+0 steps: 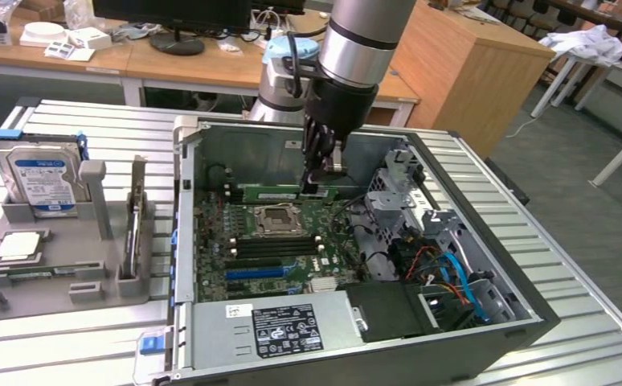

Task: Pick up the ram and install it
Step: 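Insert the ram into the slot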

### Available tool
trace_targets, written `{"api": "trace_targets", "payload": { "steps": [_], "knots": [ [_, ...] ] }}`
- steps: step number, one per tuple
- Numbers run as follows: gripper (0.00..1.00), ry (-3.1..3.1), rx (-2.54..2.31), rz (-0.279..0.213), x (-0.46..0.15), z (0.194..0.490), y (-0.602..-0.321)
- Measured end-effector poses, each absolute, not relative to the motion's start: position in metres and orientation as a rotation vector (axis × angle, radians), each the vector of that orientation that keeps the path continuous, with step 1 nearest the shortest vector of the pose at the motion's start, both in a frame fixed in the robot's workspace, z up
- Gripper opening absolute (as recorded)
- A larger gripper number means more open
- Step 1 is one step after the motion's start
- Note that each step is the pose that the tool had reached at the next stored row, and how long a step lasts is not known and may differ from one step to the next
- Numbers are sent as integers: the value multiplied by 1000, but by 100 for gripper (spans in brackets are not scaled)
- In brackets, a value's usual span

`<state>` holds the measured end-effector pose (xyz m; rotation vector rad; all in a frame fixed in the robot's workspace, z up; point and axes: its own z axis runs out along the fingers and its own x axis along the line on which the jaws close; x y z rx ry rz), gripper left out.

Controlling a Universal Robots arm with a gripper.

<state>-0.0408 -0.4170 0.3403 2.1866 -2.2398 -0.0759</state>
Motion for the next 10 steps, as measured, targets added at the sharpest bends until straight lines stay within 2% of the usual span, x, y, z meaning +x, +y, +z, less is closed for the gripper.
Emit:
{"api": "trace_targets", "payload": {
  "steps": [10],
  "knots": [
    [12,-2244,2191,-67,-41,323,-417]
  ]
}}
